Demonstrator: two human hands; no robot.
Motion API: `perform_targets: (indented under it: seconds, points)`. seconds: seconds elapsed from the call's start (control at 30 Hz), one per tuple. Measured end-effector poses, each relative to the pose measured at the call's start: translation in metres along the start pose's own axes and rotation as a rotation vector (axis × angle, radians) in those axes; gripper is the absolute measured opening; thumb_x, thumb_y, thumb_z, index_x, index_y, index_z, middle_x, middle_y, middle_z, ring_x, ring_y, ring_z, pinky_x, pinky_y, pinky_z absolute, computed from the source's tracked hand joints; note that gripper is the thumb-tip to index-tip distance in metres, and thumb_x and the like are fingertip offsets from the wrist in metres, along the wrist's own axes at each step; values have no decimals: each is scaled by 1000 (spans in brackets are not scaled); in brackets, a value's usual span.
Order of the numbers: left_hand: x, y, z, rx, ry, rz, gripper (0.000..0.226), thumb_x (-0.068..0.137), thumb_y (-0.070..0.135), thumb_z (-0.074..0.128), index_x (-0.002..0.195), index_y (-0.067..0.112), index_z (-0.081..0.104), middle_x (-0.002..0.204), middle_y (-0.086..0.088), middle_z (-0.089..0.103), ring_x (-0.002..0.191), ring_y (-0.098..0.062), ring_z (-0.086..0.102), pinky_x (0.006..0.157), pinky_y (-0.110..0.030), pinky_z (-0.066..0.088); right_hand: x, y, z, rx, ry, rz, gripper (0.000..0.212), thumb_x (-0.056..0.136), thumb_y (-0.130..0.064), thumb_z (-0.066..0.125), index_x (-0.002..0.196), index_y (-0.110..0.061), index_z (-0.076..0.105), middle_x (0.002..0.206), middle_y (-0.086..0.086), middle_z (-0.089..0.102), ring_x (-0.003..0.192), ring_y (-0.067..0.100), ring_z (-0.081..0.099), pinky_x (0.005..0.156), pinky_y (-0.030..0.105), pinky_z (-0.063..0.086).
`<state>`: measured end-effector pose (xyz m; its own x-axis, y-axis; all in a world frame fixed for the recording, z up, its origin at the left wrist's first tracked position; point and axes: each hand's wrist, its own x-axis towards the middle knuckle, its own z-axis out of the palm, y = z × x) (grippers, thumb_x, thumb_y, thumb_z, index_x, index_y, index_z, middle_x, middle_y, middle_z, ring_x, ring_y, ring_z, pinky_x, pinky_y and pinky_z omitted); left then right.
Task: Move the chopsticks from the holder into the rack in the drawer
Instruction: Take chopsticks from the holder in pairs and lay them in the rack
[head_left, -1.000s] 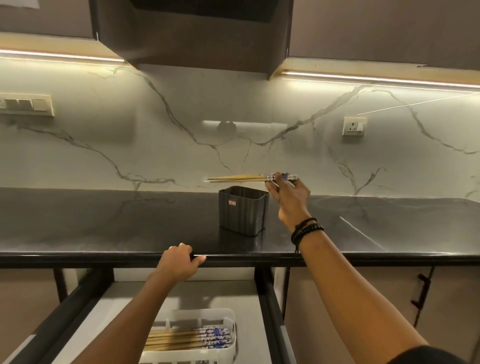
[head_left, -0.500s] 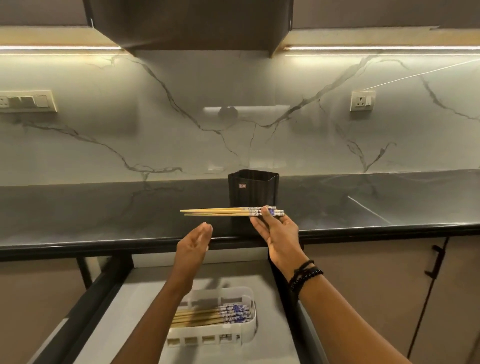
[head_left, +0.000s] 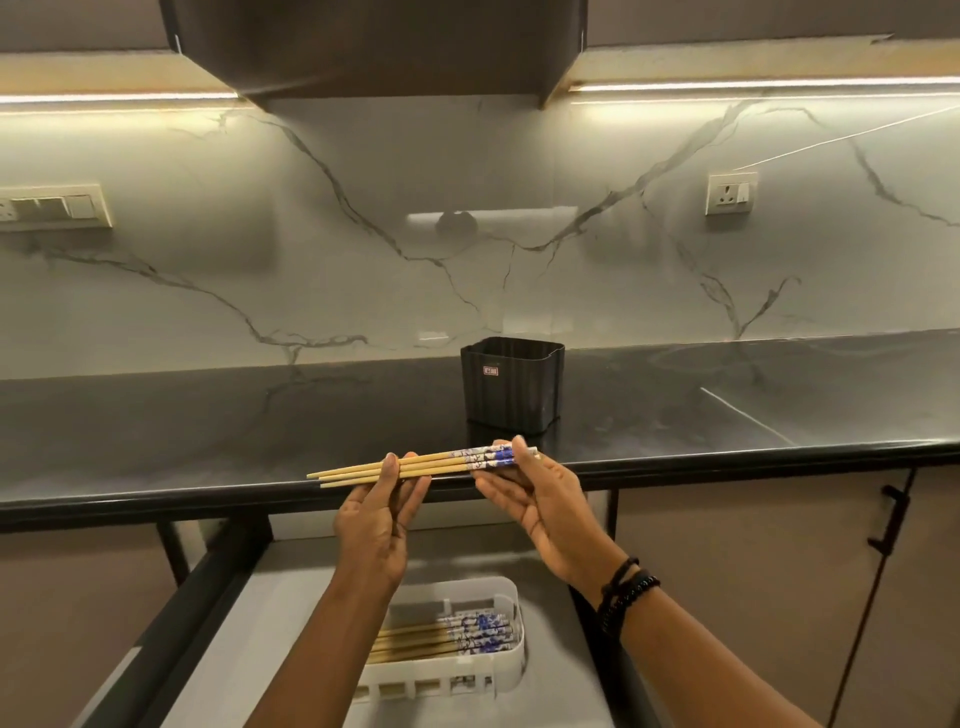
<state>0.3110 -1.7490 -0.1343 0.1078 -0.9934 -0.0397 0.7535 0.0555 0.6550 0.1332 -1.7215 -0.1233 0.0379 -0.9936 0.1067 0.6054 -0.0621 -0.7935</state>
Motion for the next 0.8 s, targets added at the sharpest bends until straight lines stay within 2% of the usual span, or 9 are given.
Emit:
perform_targets:
  seconds: [0.07, 0.13, 0.37, 0.5, 0.67, 0.8]
  points:
    - [1, 2, -1, -18, 16, -12, 25, 87, 12, 65, 111, 1, 63, 103, -20, 72, 91, -27, 73, 67, -35, 62, -1, -2, -2, 42, -30, 30, 56, 96, -45, 46, 124, 2, 55, 117, 24, 68, 106, 32, 69, 85, 33, 59]
    - [2, 3, -2, -29, 23, -25, 22, 87, 11, 66, 107, 2, 64, 101, -20, 73, 90, -27, 73, 63, -33, 62, -1, -3, -4, 107, -42, 52, 61, 96, -49, 42, 128, 3, 52, 120, 26, 66, 110, 35, 66, 88, 36, 58]
    - [0, 3, 1, -61, 8, -88, 20, 86, 12, 66, 104, 3, 64, 96, -19, 74, 86, -25, 74, 57, -30, 60, 1, -5, -7, 126, -42, 47, 58, 87, -43, 57, 127, 0, 54, 119, 26, 66, 108, 35, 67, 83, 33, 60]
    - [-1, 2, 2, -72, 7, -110, 20, 86, 11, 66, 104, 3, 63, 90, -18, 75, 84, -24, 74, 58, -30, 60, 1, -6, -8, 99, -58, 35, 54, 85, -44, 59, 121, -3, 59, 116, 24, 69, 107, 33, 68, 81, 32, 59]
    - [-2, 0, 2, -44, -42, -139, 23, 87, 10, 65, 108, 1, 61, 96, -21, 74, 86, -27, 74, 61, -31, 61, 1, -3, -7, 28, -69, 3, 48, 86, -42, 59, 117, -5, 64, 116, 24, 68, 107, 32, 68, 85, 34, 59]
    - [0, 1, 2, -43, -46, -116, 29, 88, 9, 63, 114, -2, 59, 102, -22, 72, 92, -27, 72, 65, -33, 62, 2, -6, -12, 40, -43, -70, 32, 91, -26, 58, 113, -4, 67, 115, 24, 68, 102, 29, 70, 77, 29, 60]
